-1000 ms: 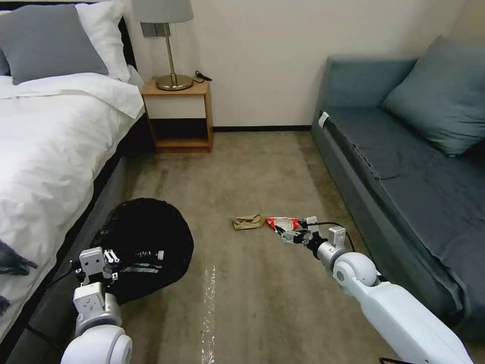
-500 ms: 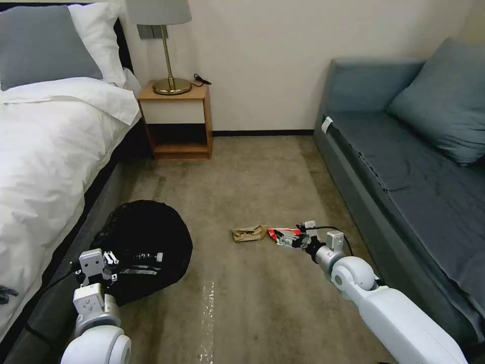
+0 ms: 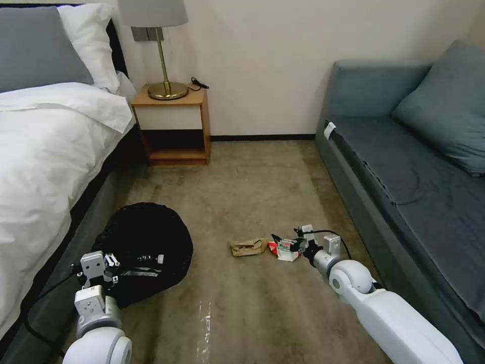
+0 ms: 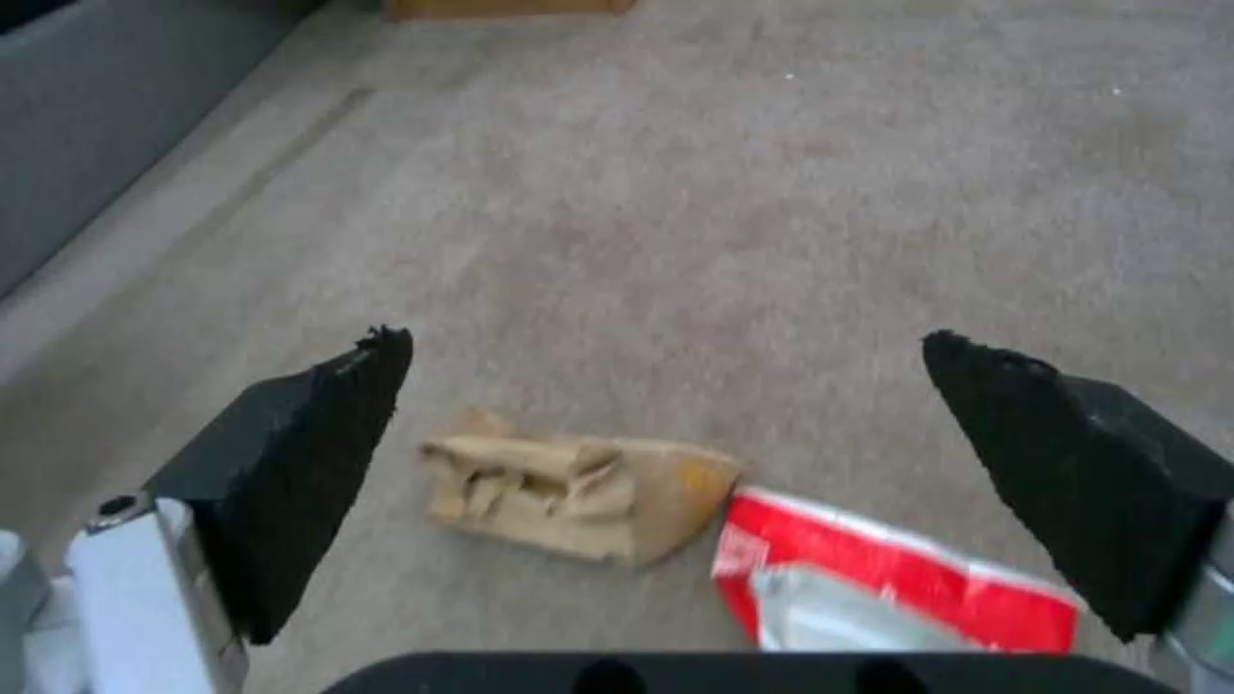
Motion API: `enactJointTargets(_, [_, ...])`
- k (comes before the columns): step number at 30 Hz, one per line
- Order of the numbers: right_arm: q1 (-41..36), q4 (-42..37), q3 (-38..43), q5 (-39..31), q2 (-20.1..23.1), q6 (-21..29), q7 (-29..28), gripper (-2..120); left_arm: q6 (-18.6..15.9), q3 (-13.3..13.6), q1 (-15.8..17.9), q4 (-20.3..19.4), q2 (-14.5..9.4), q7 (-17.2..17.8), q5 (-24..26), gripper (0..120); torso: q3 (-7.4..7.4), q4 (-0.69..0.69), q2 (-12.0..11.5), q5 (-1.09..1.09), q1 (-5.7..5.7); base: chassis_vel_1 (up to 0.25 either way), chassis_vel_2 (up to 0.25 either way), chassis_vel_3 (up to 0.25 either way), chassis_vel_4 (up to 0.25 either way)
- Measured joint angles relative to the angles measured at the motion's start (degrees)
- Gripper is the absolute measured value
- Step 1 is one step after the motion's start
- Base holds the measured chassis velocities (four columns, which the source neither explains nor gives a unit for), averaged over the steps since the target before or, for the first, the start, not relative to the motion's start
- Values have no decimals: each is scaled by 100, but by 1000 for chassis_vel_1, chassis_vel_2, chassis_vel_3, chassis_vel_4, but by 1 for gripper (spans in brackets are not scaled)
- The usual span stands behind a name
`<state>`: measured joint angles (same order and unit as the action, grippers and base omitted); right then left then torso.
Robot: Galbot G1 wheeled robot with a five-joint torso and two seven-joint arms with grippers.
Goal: Pick up the trash bin, then pick up the garbage on the floor and place it into the trash bin.
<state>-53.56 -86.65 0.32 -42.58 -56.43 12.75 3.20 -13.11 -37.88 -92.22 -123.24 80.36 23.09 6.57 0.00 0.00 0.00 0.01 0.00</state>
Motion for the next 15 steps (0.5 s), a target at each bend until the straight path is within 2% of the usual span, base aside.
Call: enactJointTargets(15, [105, 138, -181, 93, -81, -16, 20, 100, 35, -45, 56, 155, -41, -8, 104, 3, 0, 0, 0, -1, 0, -159, 108, 162, -109])
